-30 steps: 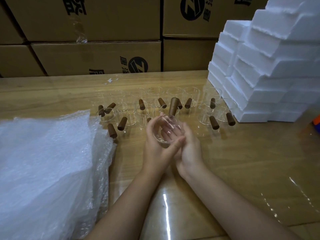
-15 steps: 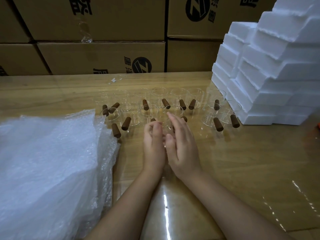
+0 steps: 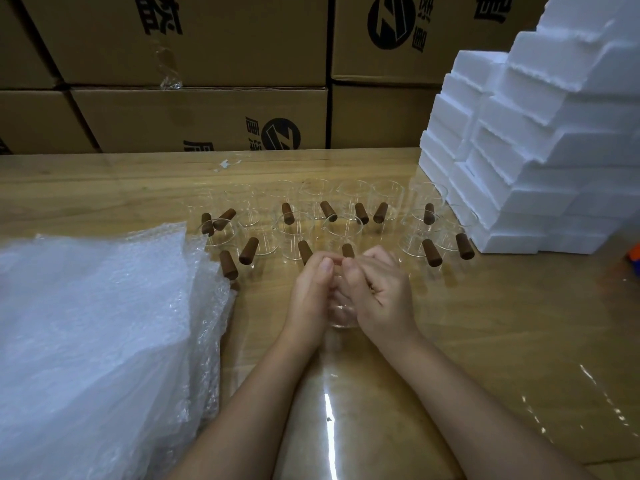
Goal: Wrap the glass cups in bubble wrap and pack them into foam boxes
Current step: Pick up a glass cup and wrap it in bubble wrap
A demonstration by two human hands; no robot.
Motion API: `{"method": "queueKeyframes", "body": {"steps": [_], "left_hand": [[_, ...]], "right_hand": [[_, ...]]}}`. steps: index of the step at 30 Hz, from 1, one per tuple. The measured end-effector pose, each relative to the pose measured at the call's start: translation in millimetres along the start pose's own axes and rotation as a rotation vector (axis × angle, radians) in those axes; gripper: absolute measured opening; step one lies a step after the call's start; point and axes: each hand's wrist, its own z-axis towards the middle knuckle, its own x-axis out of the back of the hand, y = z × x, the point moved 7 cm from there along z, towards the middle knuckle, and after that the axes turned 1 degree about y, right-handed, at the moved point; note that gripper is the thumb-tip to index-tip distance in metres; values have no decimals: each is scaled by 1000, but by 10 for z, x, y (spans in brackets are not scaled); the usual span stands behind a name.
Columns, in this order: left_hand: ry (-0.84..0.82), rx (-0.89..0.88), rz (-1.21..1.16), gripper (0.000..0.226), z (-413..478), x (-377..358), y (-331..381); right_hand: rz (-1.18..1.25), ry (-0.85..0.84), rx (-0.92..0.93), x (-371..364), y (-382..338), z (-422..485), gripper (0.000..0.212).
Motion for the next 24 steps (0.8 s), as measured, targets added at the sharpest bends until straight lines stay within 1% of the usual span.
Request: {"method": "queueKeyframes", "body": {"steps": [1,3,6,8,9,10,12,13,14,16,18,21,24], "left_hand": [[23,61,-67,46,-2,-6,-17],[63,234,-292,50,-23,-42,-122],[25,506,-708,43,-95,-206,-223],[53,630,-889,50,-133,-262,-241],[90,648,-952,47,-125,-251,-239],[134,642,-1015,38,-111,-227,-236],[156,609,-1118,17,-95,-201,-243],[156,584,-1163,12,-94,-194,-232],[169,559,-1173,15,-99,-168,-237],[183,498,-1120,22,-60,-87,-261],[168,448,-1024,23,-5,-42,-213],[112,424,-925,24,39,-21,-226],[46,429,-888,36,54,-5,-296]], "right_hand": [[-7,18,27,9,-47,14,49],[-77,55,131,21,-160,6,47],[-184,79,292,6,-269,-78,49],[-201,73,365,-35,-301,-141,37],[-186,65,376,-59,-302,-156,31],[-158,53,367,-84,-288,-158,26],[-116,19,317,-135,-247,-134,24],[-104,-5,293,-158,-228,-122,25],[-92,-36,276,-173,-210,-117,27],[-80,-88,256,-178,-178,-114,36],[-108,-113,211,-167,-142,-108,42],[-225,-119,191,-186,-164,-114,42],[-296,-180,234,-256,-211,-113,44]]}}
